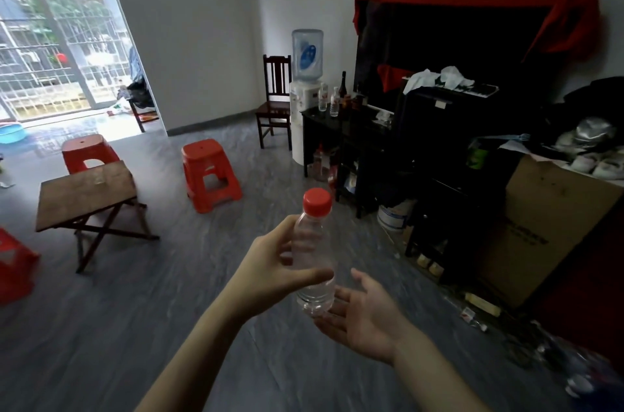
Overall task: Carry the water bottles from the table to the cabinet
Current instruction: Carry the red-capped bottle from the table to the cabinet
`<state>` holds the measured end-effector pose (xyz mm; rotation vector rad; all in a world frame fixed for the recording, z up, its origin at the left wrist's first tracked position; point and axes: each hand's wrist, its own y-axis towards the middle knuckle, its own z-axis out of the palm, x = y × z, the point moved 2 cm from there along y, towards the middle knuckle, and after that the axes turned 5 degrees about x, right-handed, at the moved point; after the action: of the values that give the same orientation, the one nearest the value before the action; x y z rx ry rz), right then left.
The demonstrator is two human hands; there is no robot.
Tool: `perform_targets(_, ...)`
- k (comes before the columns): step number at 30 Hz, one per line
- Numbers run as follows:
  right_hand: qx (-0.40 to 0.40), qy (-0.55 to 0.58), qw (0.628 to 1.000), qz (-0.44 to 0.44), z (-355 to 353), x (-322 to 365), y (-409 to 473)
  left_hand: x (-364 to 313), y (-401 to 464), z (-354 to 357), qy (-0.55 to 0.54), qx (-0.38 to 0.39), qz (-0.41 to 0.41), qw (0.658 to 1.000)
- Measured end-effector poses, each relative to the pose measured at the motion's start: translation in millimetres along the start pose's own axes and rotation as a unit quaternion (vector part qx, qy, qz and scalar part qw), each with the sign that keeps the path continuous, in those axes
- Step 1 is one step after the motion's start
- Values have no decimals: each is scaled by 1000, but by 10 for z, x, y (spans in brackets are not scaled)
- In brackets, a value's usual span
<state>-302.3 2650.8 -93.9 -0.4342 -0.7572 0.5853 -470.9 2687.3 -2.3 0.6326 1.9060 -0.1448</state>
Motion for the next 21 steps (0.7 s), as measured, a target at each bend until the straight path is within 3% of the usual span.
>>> perform_targets(10,26,-7,999,43,112,51,436,247,115,-209,10,-28,-24,999)
perform_targets(21,15,-20,998,51,620,632,1660,932,1009,-1058,12,-31,-19,999)
